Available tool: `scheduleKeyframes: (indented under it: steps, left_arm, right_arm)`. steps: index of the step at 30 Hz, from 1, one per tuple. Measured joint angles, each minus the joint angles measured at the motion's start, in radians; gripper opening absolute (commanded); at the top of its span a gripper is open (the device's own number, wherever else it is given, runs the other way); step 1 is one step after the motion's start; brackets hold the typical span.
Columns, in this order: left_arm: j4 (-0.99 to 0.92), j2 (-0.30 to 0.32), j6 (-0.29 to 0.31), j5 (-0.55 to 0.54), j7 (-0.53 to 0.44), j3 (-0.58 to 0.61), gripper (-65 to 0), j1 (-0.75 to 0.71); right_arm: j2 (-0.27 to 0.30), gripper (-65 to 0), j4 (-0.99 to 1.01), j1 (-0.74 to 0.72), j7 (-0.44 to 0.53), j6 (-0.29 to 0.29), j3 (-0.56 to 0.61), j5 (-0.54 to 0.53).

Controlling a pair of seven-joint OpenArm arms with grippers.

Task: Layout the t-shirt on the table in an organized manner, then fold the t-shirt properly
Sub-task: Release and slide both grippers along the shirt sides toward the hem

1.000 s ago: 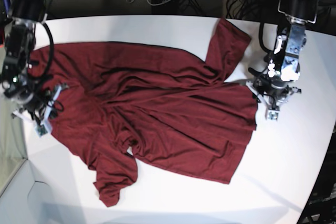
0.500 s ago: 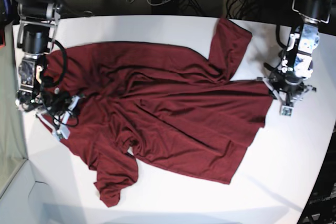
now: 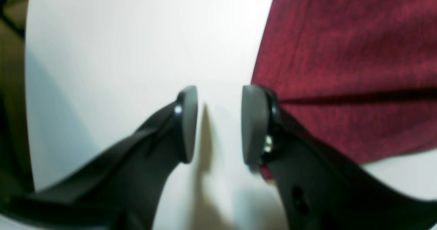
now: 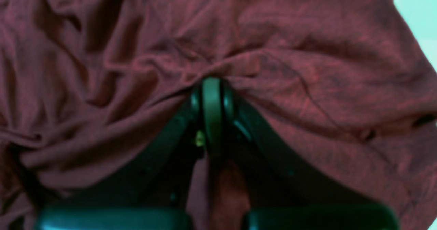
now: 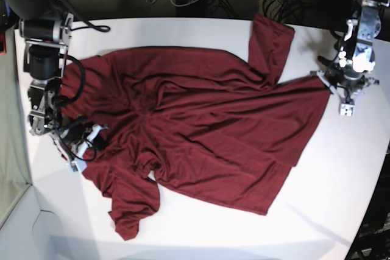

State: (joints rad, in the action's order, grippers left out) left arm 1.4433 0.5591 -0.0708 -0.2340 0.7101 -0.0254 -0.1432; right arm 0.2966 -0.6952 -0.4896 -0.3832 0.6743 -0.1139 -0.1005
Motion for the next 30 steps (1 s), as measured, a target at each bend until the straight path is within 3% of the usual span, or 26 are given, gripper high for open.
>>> scheduleKeyframes:
  steps: [4,8,10,14,18,24,30]
  left_arm:
    - [0.134,-0.011,0.015,-0.011,-0.003,-0.061,-43.4,-0.005]
    - [0.187,-0.041,0.009,-0.001,-0.006,-0.079,-43.3,0.105]
    - [0.184,-0.073,0.019,-0.002,-0.007,-0.07,-43.3,0.165]
    - [0.032,-0.13,0.007,0.016,-0.017,-0.015,-43.3,0.328]
    - [-0.264,-0.232,0.014,0.007,-0.048,0.135,-43.4,0.543]
    - [-0.699,-0.362,0.014,0.003,-0.251,0.327,-43.6,0.741]
    - [-1.034,-0.39,0.014,0.006,-0.459,0.447,-43.5,0.861]
  right_arm:
    - [-0.001,-65.0,0.021,-0.025,0.021,-0.125,0.004,0.014]
    - [0.008,-65.0,0.023,-0.051,-0.003,-0.274,0.004,0.032]
    - [0.016,-65.0,0.024,-0.056,-0.008,-0.305,0.0,0.033]
    - [0.031,-65.0,-0.034,-0.052,-0.025,-0.286,-0.004,0.03]
    - [0.03,-65.0,-0.194,0.001,-0.02,-0.277,-0.003,0.027]
    - [0.024,-65.0,-0.429,0.129,-0.137,-0.26,-0.005,0.035]
    - [0.018,-65.0,-0.48,0.165,-0.158,-0.252,-0.001,0.019]
